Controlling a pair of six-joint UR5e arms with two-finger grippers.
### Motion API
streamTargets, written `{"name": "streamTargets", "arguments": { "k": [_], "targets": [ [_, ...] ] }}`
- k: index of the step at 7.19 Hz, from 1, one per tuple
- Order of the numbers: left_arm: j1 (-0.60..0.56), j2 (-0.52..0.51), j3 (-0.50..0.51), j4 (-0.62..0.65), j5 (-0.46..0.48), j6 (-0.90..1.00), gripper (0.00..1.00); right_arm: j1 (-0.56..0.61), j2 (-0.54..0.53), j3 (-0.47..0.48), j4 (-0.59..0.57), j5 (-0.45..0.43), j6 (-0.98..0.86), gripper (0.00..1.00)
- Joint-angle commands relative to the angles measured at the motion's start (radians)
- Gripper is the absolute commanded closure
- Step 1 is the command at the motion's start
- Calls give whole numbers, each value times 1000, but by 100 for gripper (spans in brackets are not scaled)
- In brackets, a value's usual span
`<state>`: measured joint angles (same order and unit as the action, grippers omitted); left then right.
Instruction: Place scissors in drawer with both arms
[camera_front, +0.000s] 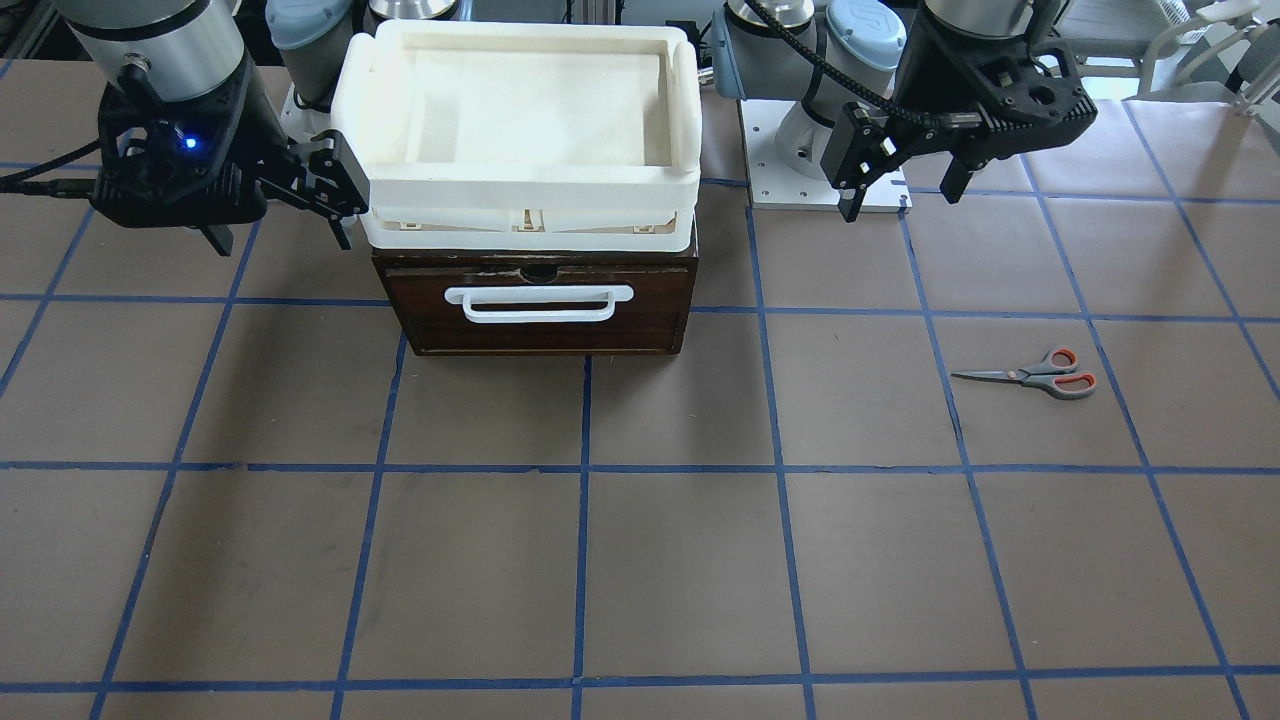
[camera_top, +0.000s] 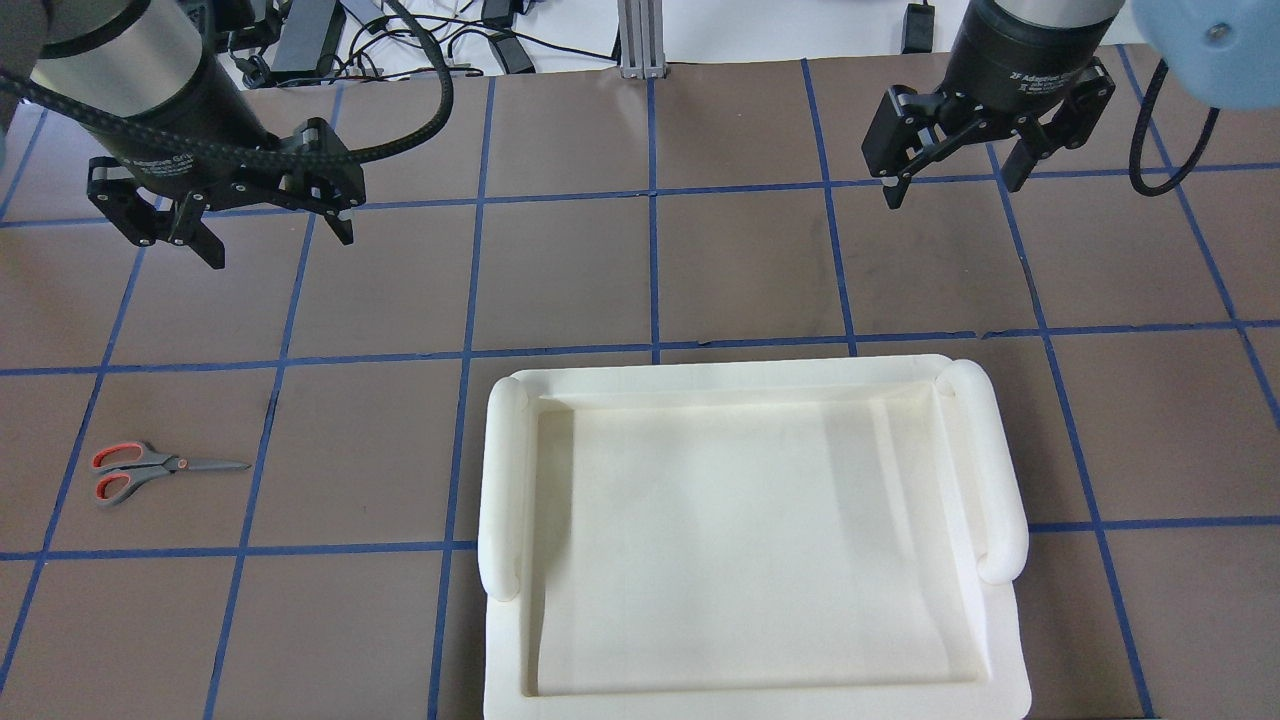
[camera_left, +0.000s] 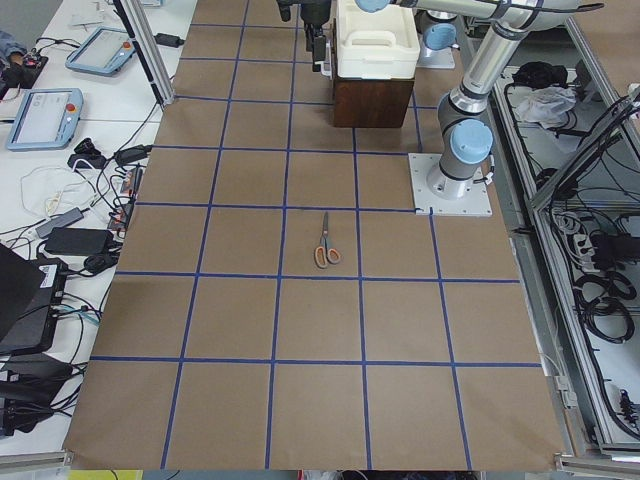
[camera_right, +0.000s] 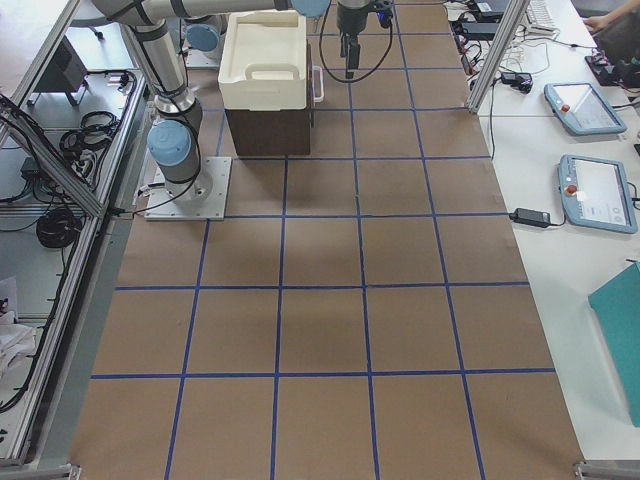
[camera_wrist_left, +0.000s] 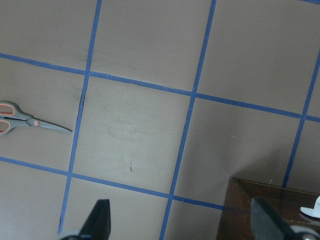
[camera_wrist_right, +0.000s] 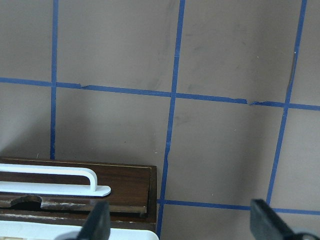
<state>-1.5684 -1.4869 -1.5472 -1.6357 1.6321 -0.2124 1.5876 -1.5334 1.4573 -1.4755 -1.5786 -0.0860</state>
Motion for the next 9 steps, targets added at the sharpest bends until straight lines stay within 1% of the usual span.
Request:
{"name": "streamTargets", "arguments": {
  "k": [1,3,4,5,6,7,8,9],
  "targets": [
    [-1,-1,-1,2,-5,-4,0,-1,-5,-2,4,5,-1,0],
    [2,-1,-1,2,-29,11,0,-11,-21,3,-12,11,-11,0],
    [4,-3,-10,8,-23,18,0,-11,-21,3,0,2,-3,0],
    [4,3,-39,8,-20,62,0,-11,-24,3,-6,-3,-1,0],
    [7,17,-89,10,-18,123,2,-12,-22,3,-14,-1,3,0],
    [43,37,-144,34,-18,139,2,-14,-22,5,-12,-7,38,0],
    [72,57,-193,42,-20,195,2,-15,-24,3,-17,-6,58,0],
    [121,59,-256,81,-20,293,3,-9,-24,3,-44,-7,266,0]
  ]
}}
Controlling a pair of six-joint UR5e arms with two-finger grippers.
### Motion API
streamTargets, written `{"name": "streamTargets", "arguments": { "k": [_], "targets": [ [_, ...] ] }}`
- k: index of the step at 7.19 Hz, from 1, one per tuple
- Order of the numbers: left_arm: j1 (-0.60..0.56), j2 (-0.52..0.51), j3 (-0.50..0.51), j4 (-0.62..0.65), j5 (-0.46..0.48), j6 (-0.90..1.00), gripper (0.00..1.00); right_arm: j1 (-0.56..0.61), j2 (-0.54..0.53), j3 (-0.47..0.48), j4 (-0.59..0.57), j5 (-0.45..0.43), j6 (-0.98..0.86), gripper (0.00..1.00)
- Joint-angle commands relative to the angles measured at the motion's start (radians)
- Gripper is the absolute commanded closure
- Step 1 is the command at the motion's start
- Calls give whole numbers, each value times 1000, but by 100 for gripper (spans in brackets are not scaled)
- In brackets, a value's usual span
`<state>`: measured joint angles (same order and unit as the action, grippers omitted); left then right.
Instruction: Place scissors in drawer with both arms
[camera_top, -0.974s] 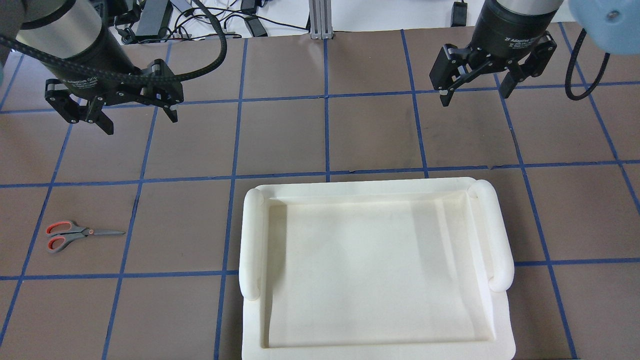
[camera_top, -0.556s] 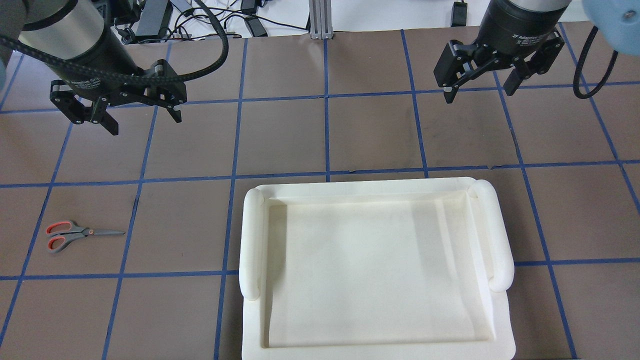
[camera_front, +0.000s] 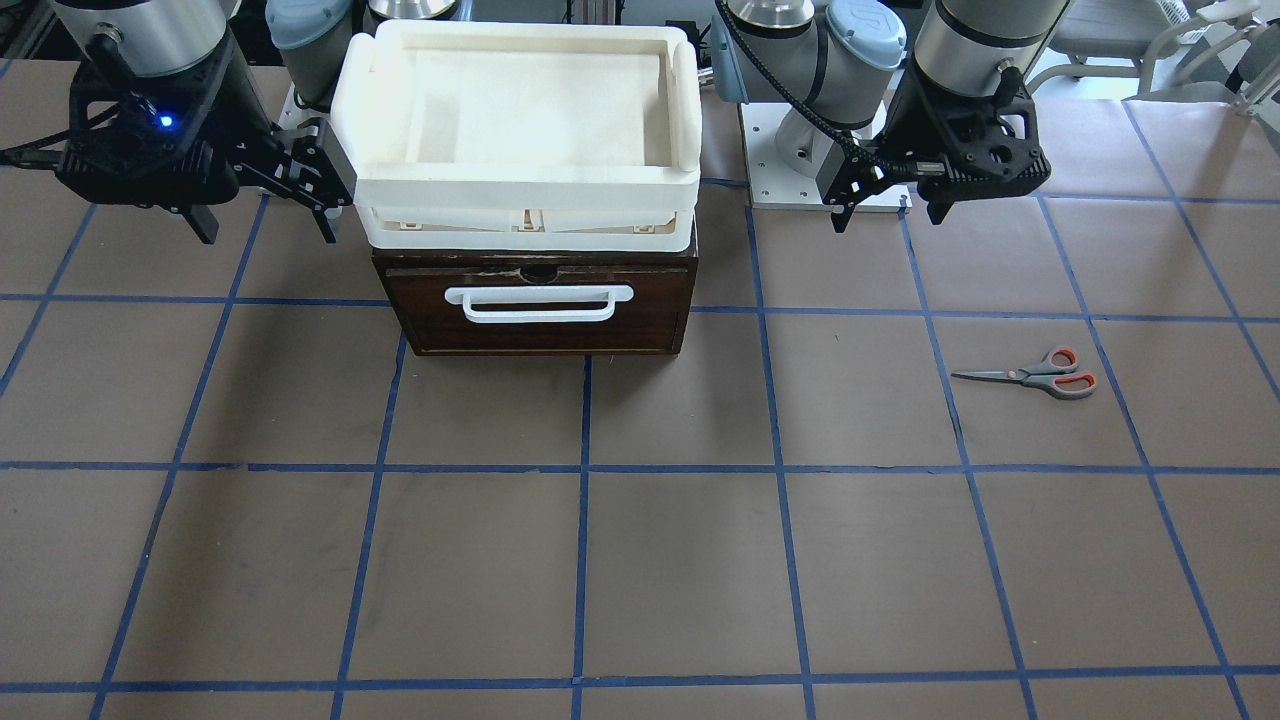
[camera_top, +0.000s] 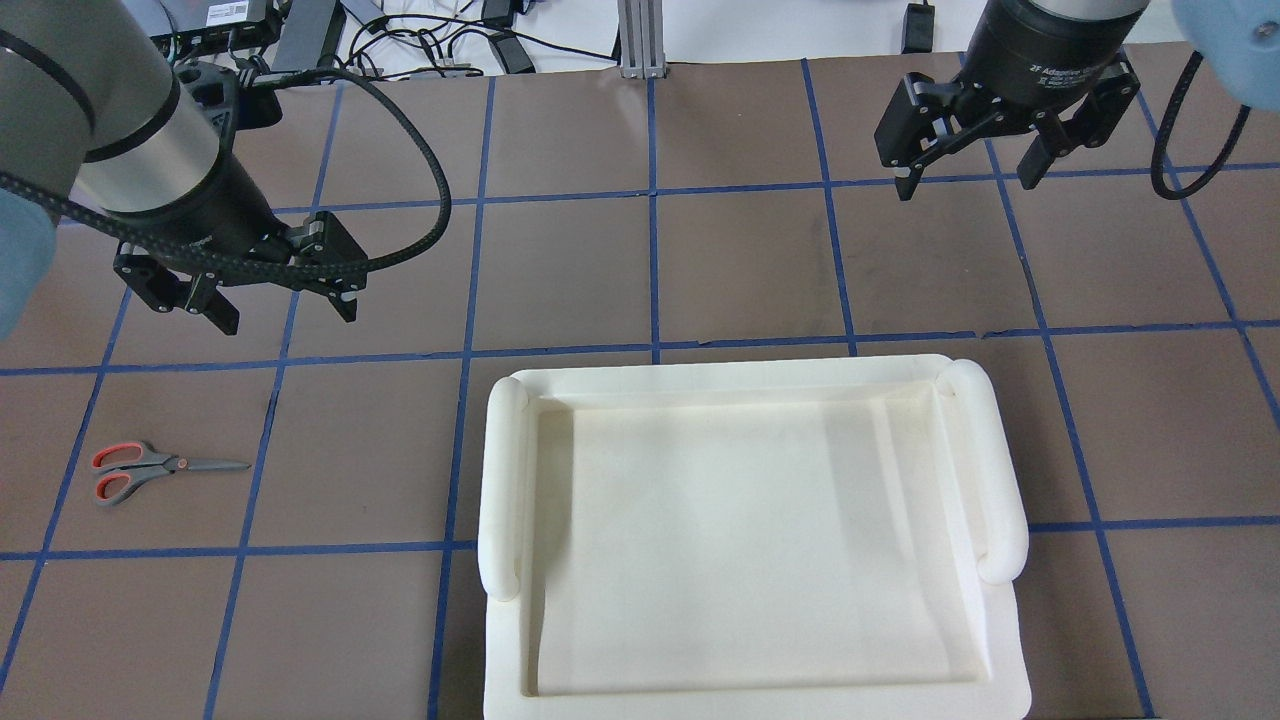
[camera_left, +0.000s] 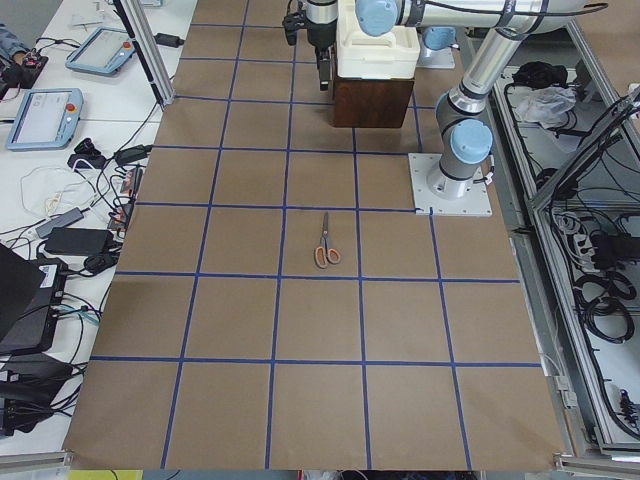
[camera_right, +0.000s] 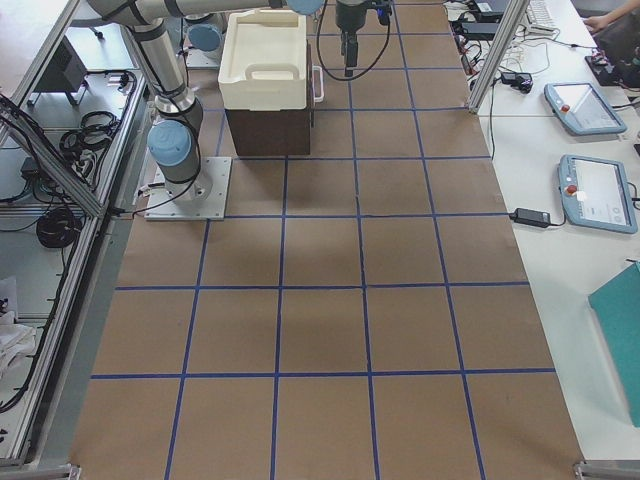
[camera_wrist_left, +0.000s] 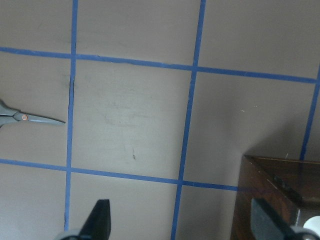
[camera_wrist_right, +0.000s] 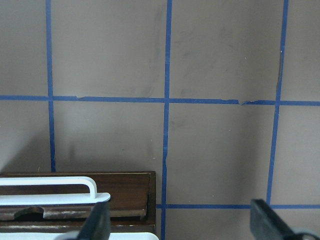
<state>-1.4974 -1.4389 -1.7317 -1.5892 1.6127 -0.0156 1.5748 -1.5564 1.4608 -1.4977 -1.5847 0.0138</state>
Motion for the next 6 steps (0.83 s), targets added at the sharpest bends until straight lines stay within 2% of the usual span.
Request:
{"name": "streamTargets", "arguments": {
  "k": [1,2,3,6],
  "targets": [
    [119,11,-157,75,1,224,6,13,15,3,-25,-6,431,0],
    [185,6,-201,78,6,387,6,17,44,3,-26,-8,548,0],
    [269,-3,-206,69,6,492,0,30,68,3,-63,-11,668,0],
    [516,-40,-235,49,12,1104,0,160,142,-2,-88,-11,1074,0]
  ]
}}
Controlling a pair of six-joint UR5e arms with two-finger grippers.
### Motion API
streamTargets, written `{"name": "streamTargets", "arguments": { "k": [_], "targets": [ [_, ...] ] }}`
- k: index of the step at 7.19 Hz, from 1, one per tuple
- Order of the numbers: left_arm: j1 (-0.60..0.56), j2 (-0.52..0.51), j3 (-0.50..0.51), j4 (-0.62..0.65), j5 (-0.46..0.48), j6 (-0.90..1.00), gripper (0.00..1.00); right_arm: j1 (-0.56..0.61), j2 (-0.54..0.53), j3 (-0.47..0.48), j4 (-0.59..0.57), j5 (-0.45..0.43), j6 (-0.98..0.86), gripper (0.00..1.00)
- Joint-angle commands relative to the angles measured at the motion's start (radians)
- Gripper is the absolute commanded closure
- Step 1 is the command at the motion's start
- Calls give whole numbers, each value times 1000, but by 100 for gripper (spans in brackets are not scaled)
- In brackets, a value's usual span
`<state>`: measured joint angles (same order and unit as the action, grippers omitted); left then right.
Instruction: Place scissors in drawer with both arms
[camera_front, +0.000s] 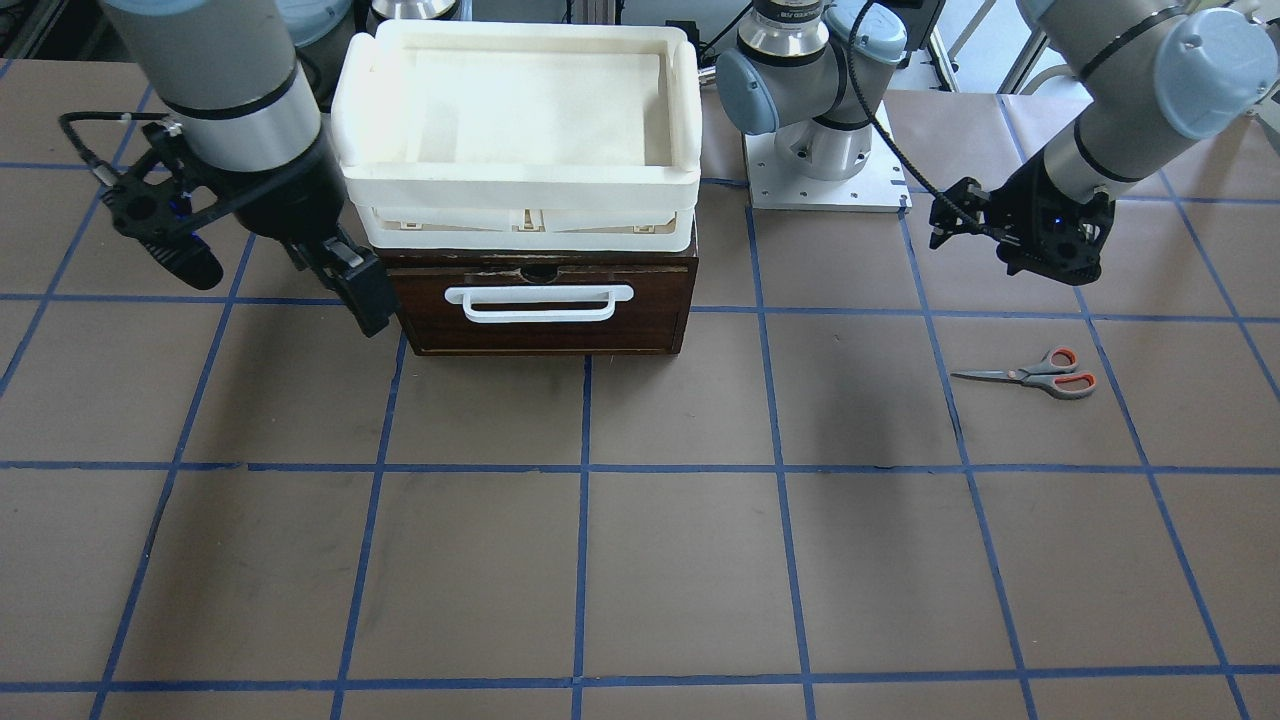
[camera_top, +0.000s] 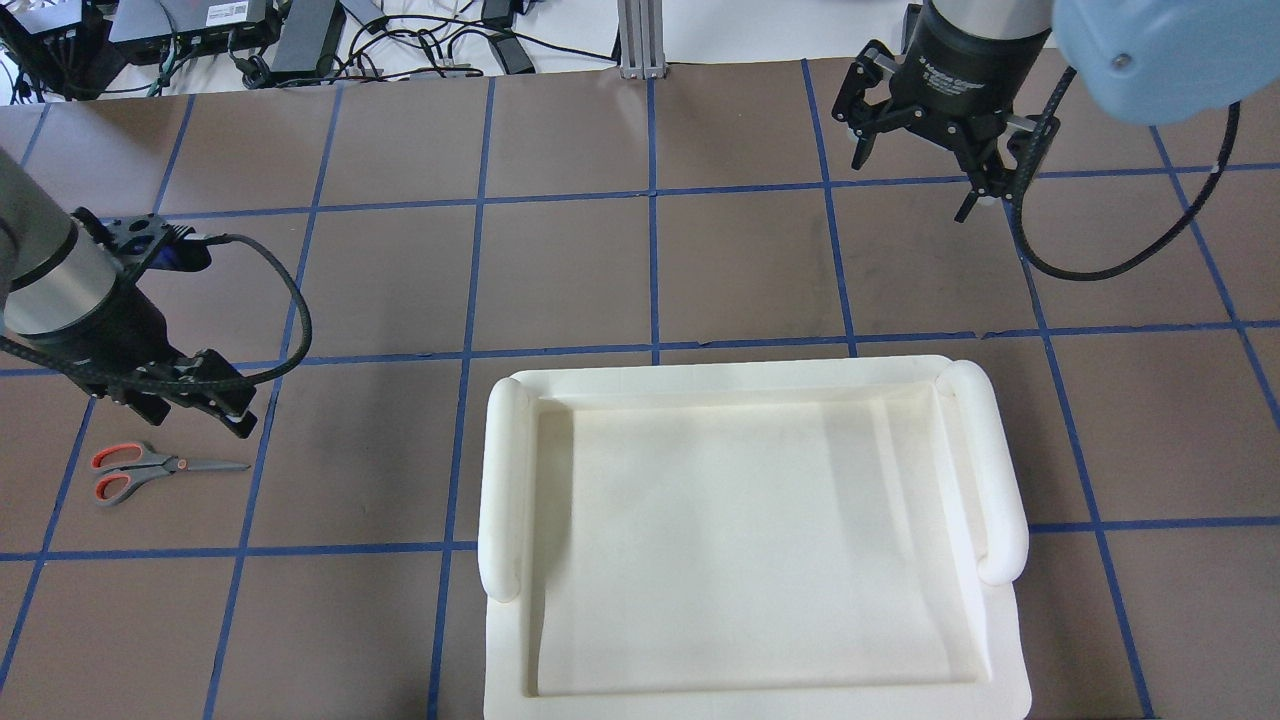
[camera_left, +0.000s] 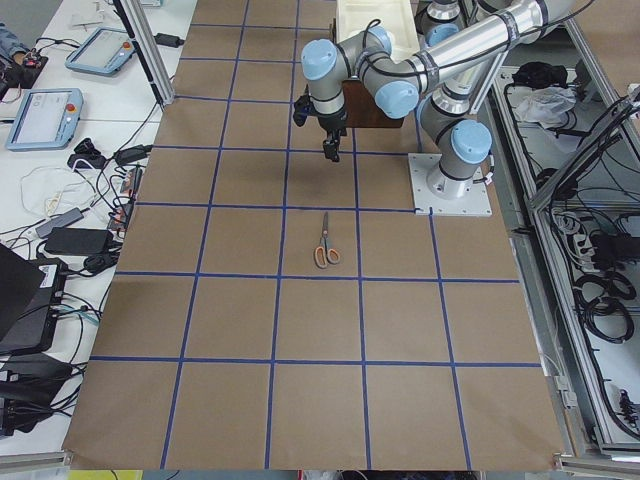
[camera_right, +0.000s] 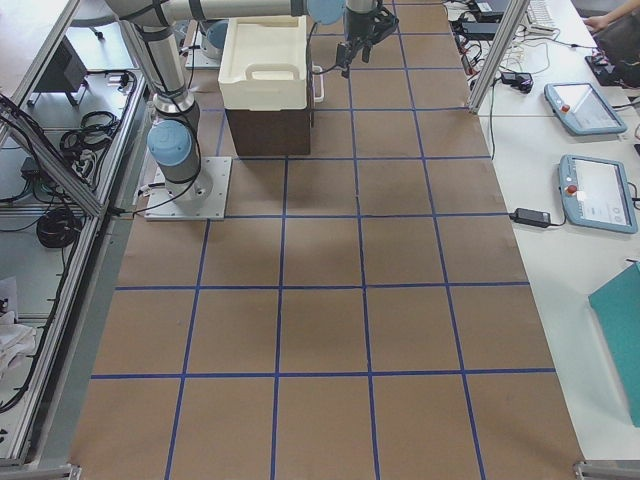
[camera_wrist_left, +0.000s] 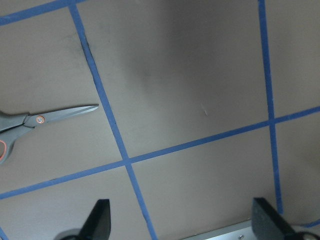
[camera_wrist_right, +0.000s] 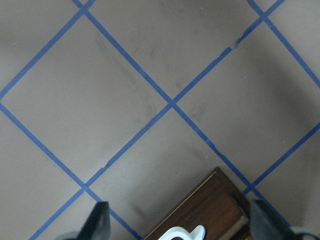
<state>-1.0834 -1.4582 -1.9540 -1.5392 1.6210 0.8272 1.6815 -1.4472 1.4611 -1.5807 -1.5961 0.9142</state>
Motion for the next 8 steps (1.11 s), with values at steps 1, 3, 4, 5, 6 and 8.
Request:
{"name": "streamTargets", "arguments": {
  "k": [1,3,4,5,6,8],
  "targets": [
    [156,-48,-14,22,66,414,1,84,63,-5,-5,1,292,0],
    [245,-115,-63,225,83,687,1,125,102,-8,-7,5,418,0],
    [278,-154,-87,314,80,802,1,130,126,-8,-4,16,487,0],
    [280,-195,-101,391,77,887,1,160,161,-11,-5,18,584,0],
    [280,-239,-105,450,73,964,1,178,191,-13,-4,22,651,0],
    [280,-313,-108,551,39,1129,0,181,203,-13,-2,83,716,0]
  ]
}}
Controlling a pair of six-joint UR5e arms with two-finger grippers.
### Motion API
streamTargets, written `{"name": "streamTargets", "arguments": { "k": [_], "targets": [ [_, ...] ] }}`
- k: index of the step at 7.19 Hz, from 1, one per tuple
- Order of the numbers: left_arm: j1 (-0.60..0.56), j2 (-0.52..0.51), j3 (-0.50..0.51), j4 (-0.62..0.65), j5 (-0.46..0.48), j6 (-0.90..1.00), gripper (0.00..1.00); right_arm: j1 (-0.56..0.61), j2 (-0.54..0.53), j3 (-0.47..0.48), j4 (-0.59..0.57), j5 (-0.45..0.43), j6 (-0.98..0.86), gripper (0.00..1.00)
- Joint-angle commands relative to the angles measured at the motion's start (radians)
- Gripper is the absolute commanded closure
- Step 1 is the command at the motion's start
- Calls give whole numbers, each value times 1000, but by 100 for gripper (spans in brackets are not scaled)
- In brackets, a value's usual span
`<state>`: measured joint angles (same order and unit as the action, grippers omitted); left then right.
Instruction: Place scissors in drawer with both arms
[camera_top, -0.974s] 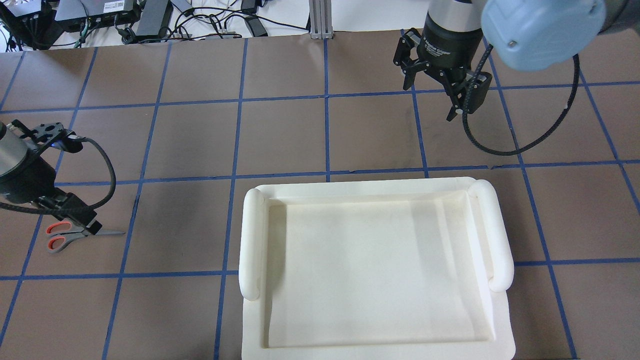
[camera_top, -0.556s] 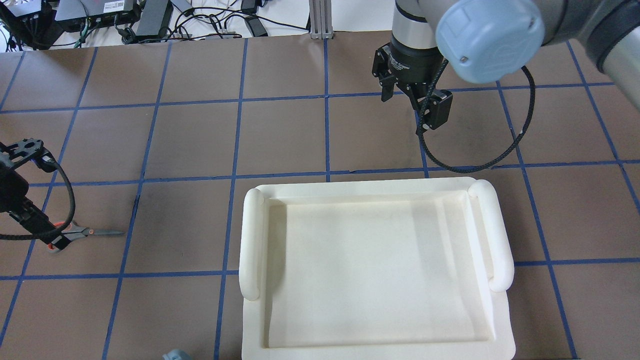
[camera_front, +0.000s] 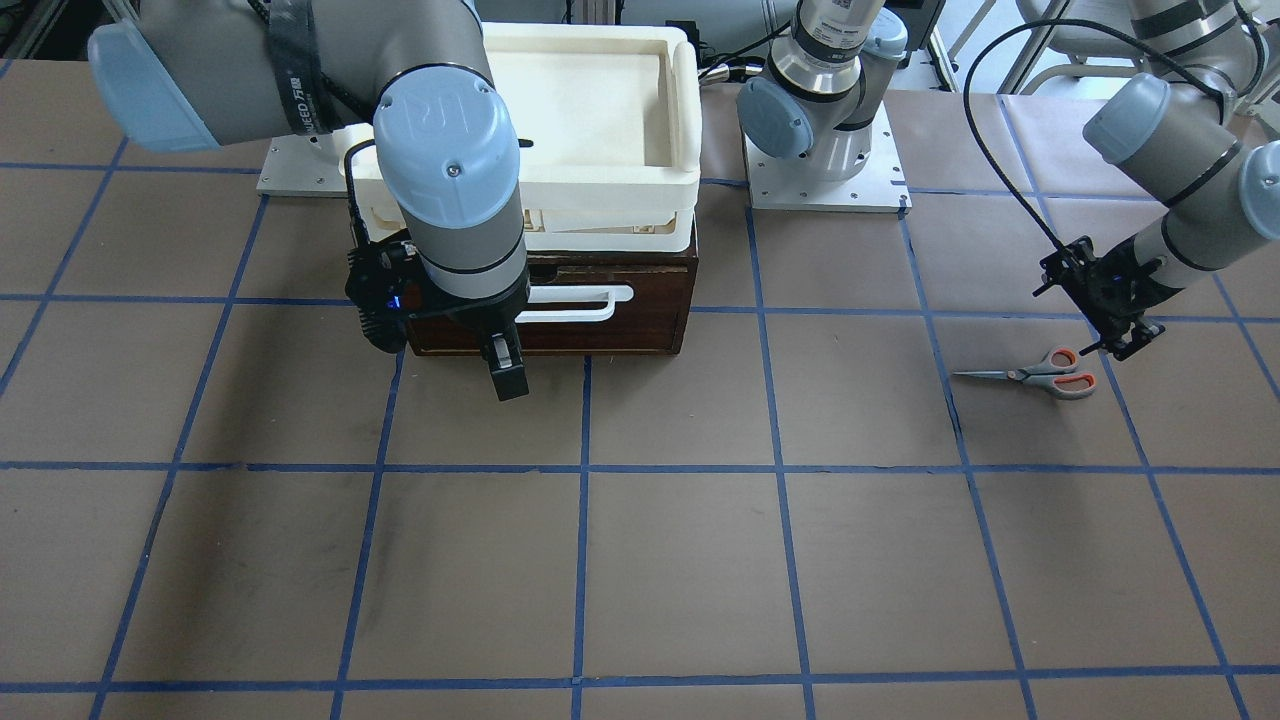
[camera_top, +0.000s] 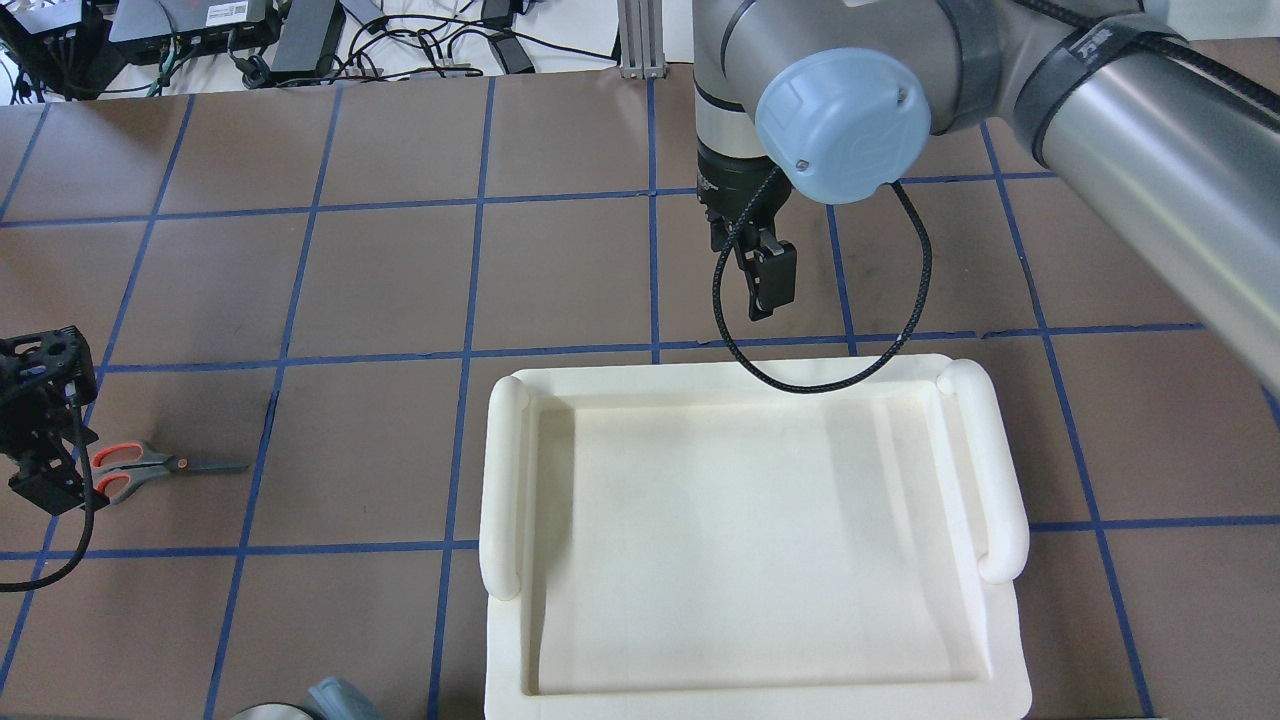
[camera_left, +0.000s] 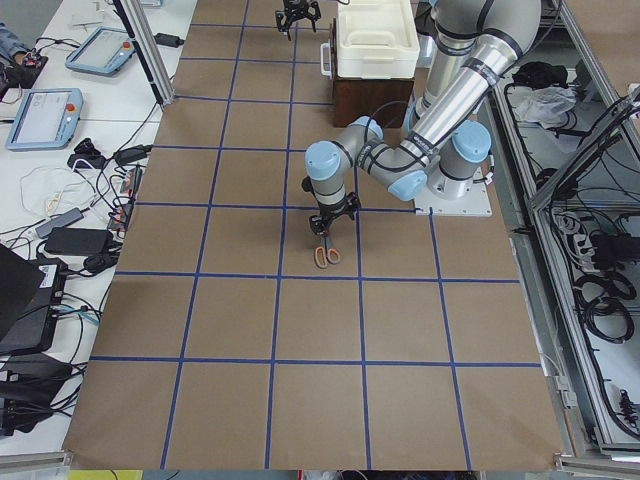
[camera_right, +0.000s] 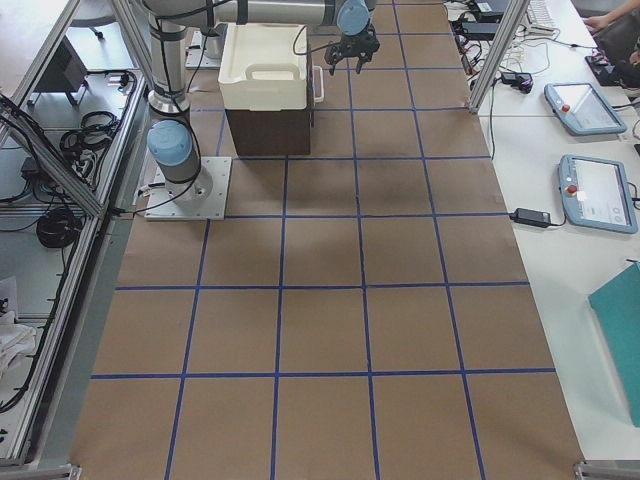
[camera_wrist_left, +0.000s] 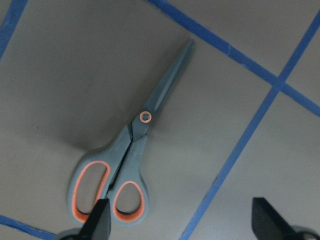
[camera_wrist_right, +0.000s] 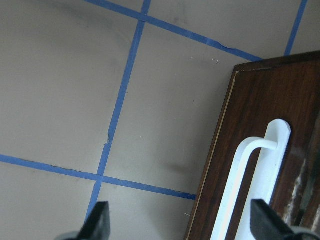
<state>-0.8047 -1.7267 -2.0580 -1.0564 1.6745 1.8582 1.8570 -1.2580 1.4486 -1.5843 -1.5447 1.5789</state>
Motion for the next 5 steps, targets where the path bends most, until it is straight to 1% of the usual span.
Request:
{"name": "streamTargets", "arguments": {
  "k": [1,2,3,4,5],
  "targets": [
    [1,-59,-26,155,-16,155,0,7,29,-1,4,35,67,0],
    [-8,-66,-69,247,-31,195,0,8,35,-1,3,73,90,0],
    [-8,-68,-124,307,-47,202,0,8,51,-1,3,96,105,0],
    [-11,-68,-145,341,-45,241,0,8,57,1,4,97,105,0],
    [-20,-68,-142,345,-47,293,0,10,77,1,12,95,119,0]
  ]
}}
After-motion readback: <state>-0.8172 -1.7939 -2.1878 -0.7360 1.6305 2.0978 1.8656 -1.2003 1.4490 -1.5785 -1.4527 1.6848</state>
